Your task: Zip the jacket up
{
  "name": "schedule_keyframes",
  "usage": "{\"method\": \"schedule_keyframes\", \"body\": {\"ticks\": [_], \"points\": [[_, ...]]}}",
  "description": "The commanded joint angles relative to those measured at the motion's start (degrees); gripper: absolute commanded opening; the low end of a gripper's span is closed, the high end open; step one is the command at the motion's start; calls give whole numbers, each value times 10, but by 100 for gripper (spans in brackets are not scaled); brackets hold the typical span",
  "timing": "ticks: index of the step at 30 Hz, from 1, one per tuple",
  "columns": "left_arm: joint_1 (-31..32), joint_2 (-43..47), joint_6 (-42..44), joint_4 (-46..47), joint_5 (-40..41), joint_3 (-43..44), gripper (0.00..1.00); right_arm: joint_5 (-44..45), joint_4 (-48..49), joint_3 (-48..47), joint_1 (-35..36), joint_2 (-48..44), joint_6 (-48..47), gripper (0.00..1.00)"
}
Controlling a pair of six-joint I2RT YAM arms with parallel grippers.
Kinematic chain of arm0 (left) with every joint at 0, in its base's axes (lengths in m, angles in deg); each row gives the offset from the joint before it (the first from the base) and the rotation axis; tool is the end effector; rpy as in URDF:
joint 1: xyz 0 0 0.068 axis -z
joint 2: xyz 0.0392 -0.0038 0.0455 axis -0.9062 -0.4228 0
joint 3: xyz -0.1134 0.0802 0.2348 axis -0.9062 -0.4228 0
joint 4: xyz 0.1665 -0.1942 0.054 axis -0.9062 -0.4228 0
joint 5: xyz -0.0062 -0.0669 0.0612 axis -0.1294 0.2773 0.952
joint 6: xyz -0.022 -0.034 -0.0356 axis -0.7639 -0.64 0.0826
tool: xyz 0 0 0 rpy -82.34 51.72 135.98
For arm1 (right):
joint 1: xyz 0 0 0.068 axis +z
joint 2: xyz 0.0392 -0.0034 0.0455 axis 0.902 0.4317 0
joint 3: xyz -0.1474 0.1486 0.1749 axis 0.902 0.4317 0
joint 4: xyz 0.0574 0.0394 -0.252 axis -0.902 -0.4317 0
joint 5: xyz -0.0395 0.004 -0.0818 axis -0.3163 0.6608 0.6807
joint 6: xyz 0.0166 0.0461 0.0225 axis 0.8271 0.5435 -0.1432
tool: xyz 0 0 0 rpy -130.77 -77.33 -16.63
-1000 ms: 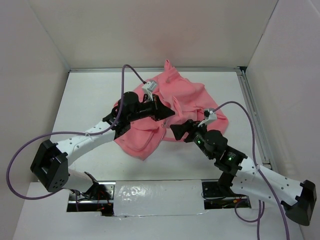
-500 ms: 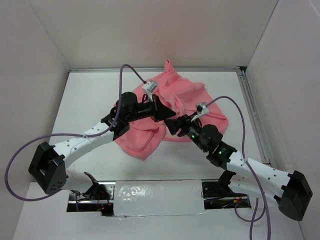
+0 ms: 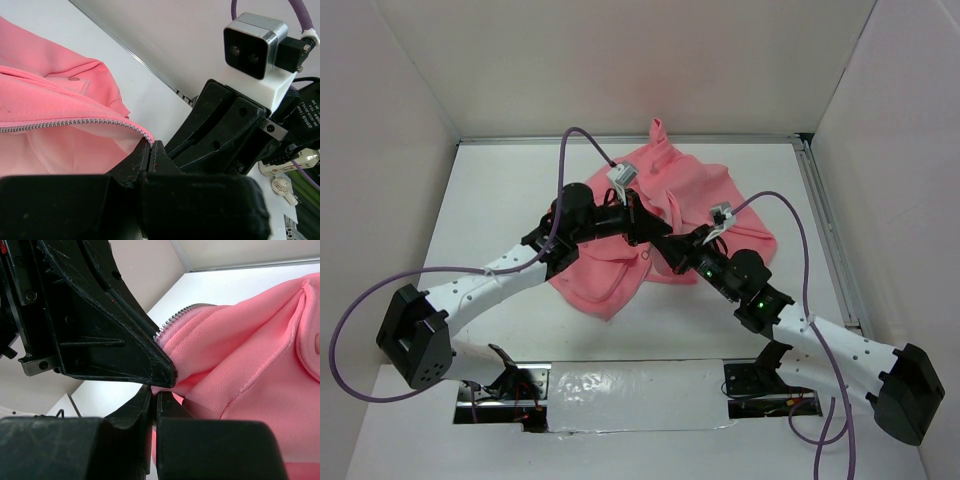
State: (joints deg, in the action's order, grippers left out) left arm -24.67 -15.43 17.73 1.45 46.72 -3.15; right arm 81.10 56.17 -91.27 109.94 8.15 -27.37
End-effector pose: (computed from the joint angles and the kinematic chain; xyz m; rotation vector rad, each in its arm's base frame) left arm 0.2351 -0.2213 0.3459 0.4650 1.6903 -1.4069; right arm 0.1460 0.1465 0.2860 -0.1886 1.5324 1.0177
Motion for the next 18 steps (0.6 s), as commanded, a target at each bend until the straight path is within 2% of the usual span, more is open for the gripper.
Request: {"method": "schedule_keyframes", "body": {"ticks": [1, 4, 5, 7, 8, 10, 11, 13, 18], "points": [[6, -2, 24, 22, -39, 32, 0, -41, 58, -8, 1, -10, -12, 0], [6, -4, 31, 17, -52, 39, 0, -33, 63, -2, 0, -15, -8, 0], [6, -4, 32, 5, -50, 41, 8, -27, 73, 8, 1, -21, -10, 0], [6, 5, 41, -13, -40, 41, 33, -12, 79, 15, -1, -28, 2, 0], [6, 12, 44, -23, -29, 34, 61, -4, 81, 19, -2, -34, 3, 0], [6, 39, 55, -33, -13, 13, 71, -3, 75, 18, -5, -40, 10, 0], [6, 51, 58, -42, 8, 0, 87, 8, 60, 12, -5, -46, 13, 0], [3, 91, 62, -51, 27, -34, 99, 9, 43, 7, -5, -49, 21, 0], [-4, 181, 68, -64, 71, -113, 99, 20, 3, -16, -9, -54, 41, 0]]}}
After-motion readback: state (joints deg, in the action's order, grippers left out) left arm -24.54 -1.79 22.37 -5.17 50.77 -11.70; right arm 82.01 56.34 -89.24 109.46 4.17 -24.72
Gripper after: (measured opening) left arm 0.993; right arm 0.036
